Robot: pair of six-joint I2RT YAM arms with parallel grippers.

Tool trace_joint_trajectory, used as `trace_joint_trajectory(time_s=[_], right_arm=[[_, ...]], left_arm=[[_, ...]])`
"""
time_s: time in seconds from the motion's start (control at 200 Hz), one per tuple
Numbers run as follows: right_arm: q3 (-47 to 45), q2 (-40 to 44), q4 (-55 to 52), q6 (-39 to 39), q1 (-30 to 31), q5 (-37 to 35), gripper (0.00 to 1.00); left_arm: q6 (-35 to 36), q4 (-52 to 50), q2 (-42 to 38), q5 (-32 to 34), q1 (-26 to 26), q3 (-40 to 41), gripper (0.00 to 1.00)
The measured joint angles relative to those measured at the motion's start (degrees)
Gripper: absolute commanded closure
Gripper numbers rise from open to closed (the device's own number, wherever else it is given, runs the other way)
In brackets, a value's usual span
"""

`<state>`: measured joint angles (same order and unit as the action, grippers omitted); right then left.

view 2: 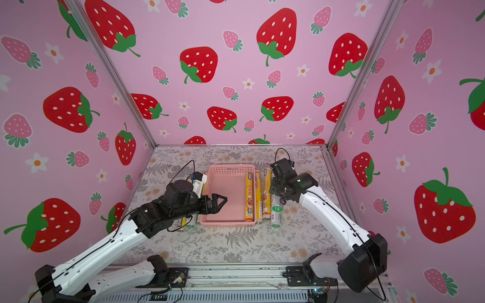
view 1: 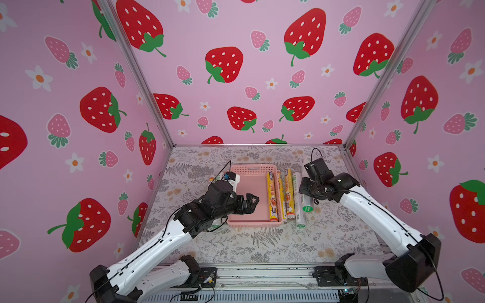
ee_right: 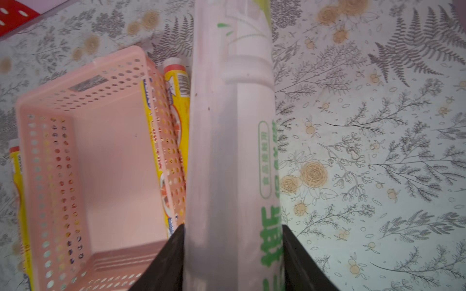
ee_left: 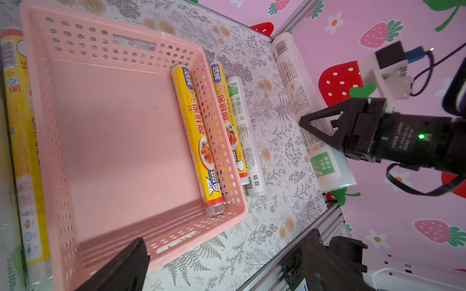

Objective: Put the plastic wrap into the basket
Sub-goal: Pick up the plastic wrap from the center of the board, then place the plastic wrap in the basket.

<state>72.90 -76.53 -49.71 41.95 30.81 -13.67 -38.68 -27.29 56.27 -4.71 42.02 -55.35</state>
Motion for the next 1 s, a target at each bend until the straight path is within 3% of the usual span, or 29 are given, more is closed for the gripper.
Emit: trace_joint_trajectory(time_s=[0.27,0.49,1.0], right_arm=[[2.16,-7.45,0.92,5.99,12.09,-1.66,0.64],[4.81,-15.85,4.50,10.69,19.52,-2.82,0.65],[7.21,-25.55,12.33,15.34,21.55,-4.44,0.65]], left_arm=[[-1.73,-1.29,-9.46,0.31,-5.53,9.40,0.00],[-2.40,-3.67,-12.33,-0.24,-11.87,13.31,0.00],[-3.39,-1.18,-10.64,-6.49,-13.64,15.28,0.00]])
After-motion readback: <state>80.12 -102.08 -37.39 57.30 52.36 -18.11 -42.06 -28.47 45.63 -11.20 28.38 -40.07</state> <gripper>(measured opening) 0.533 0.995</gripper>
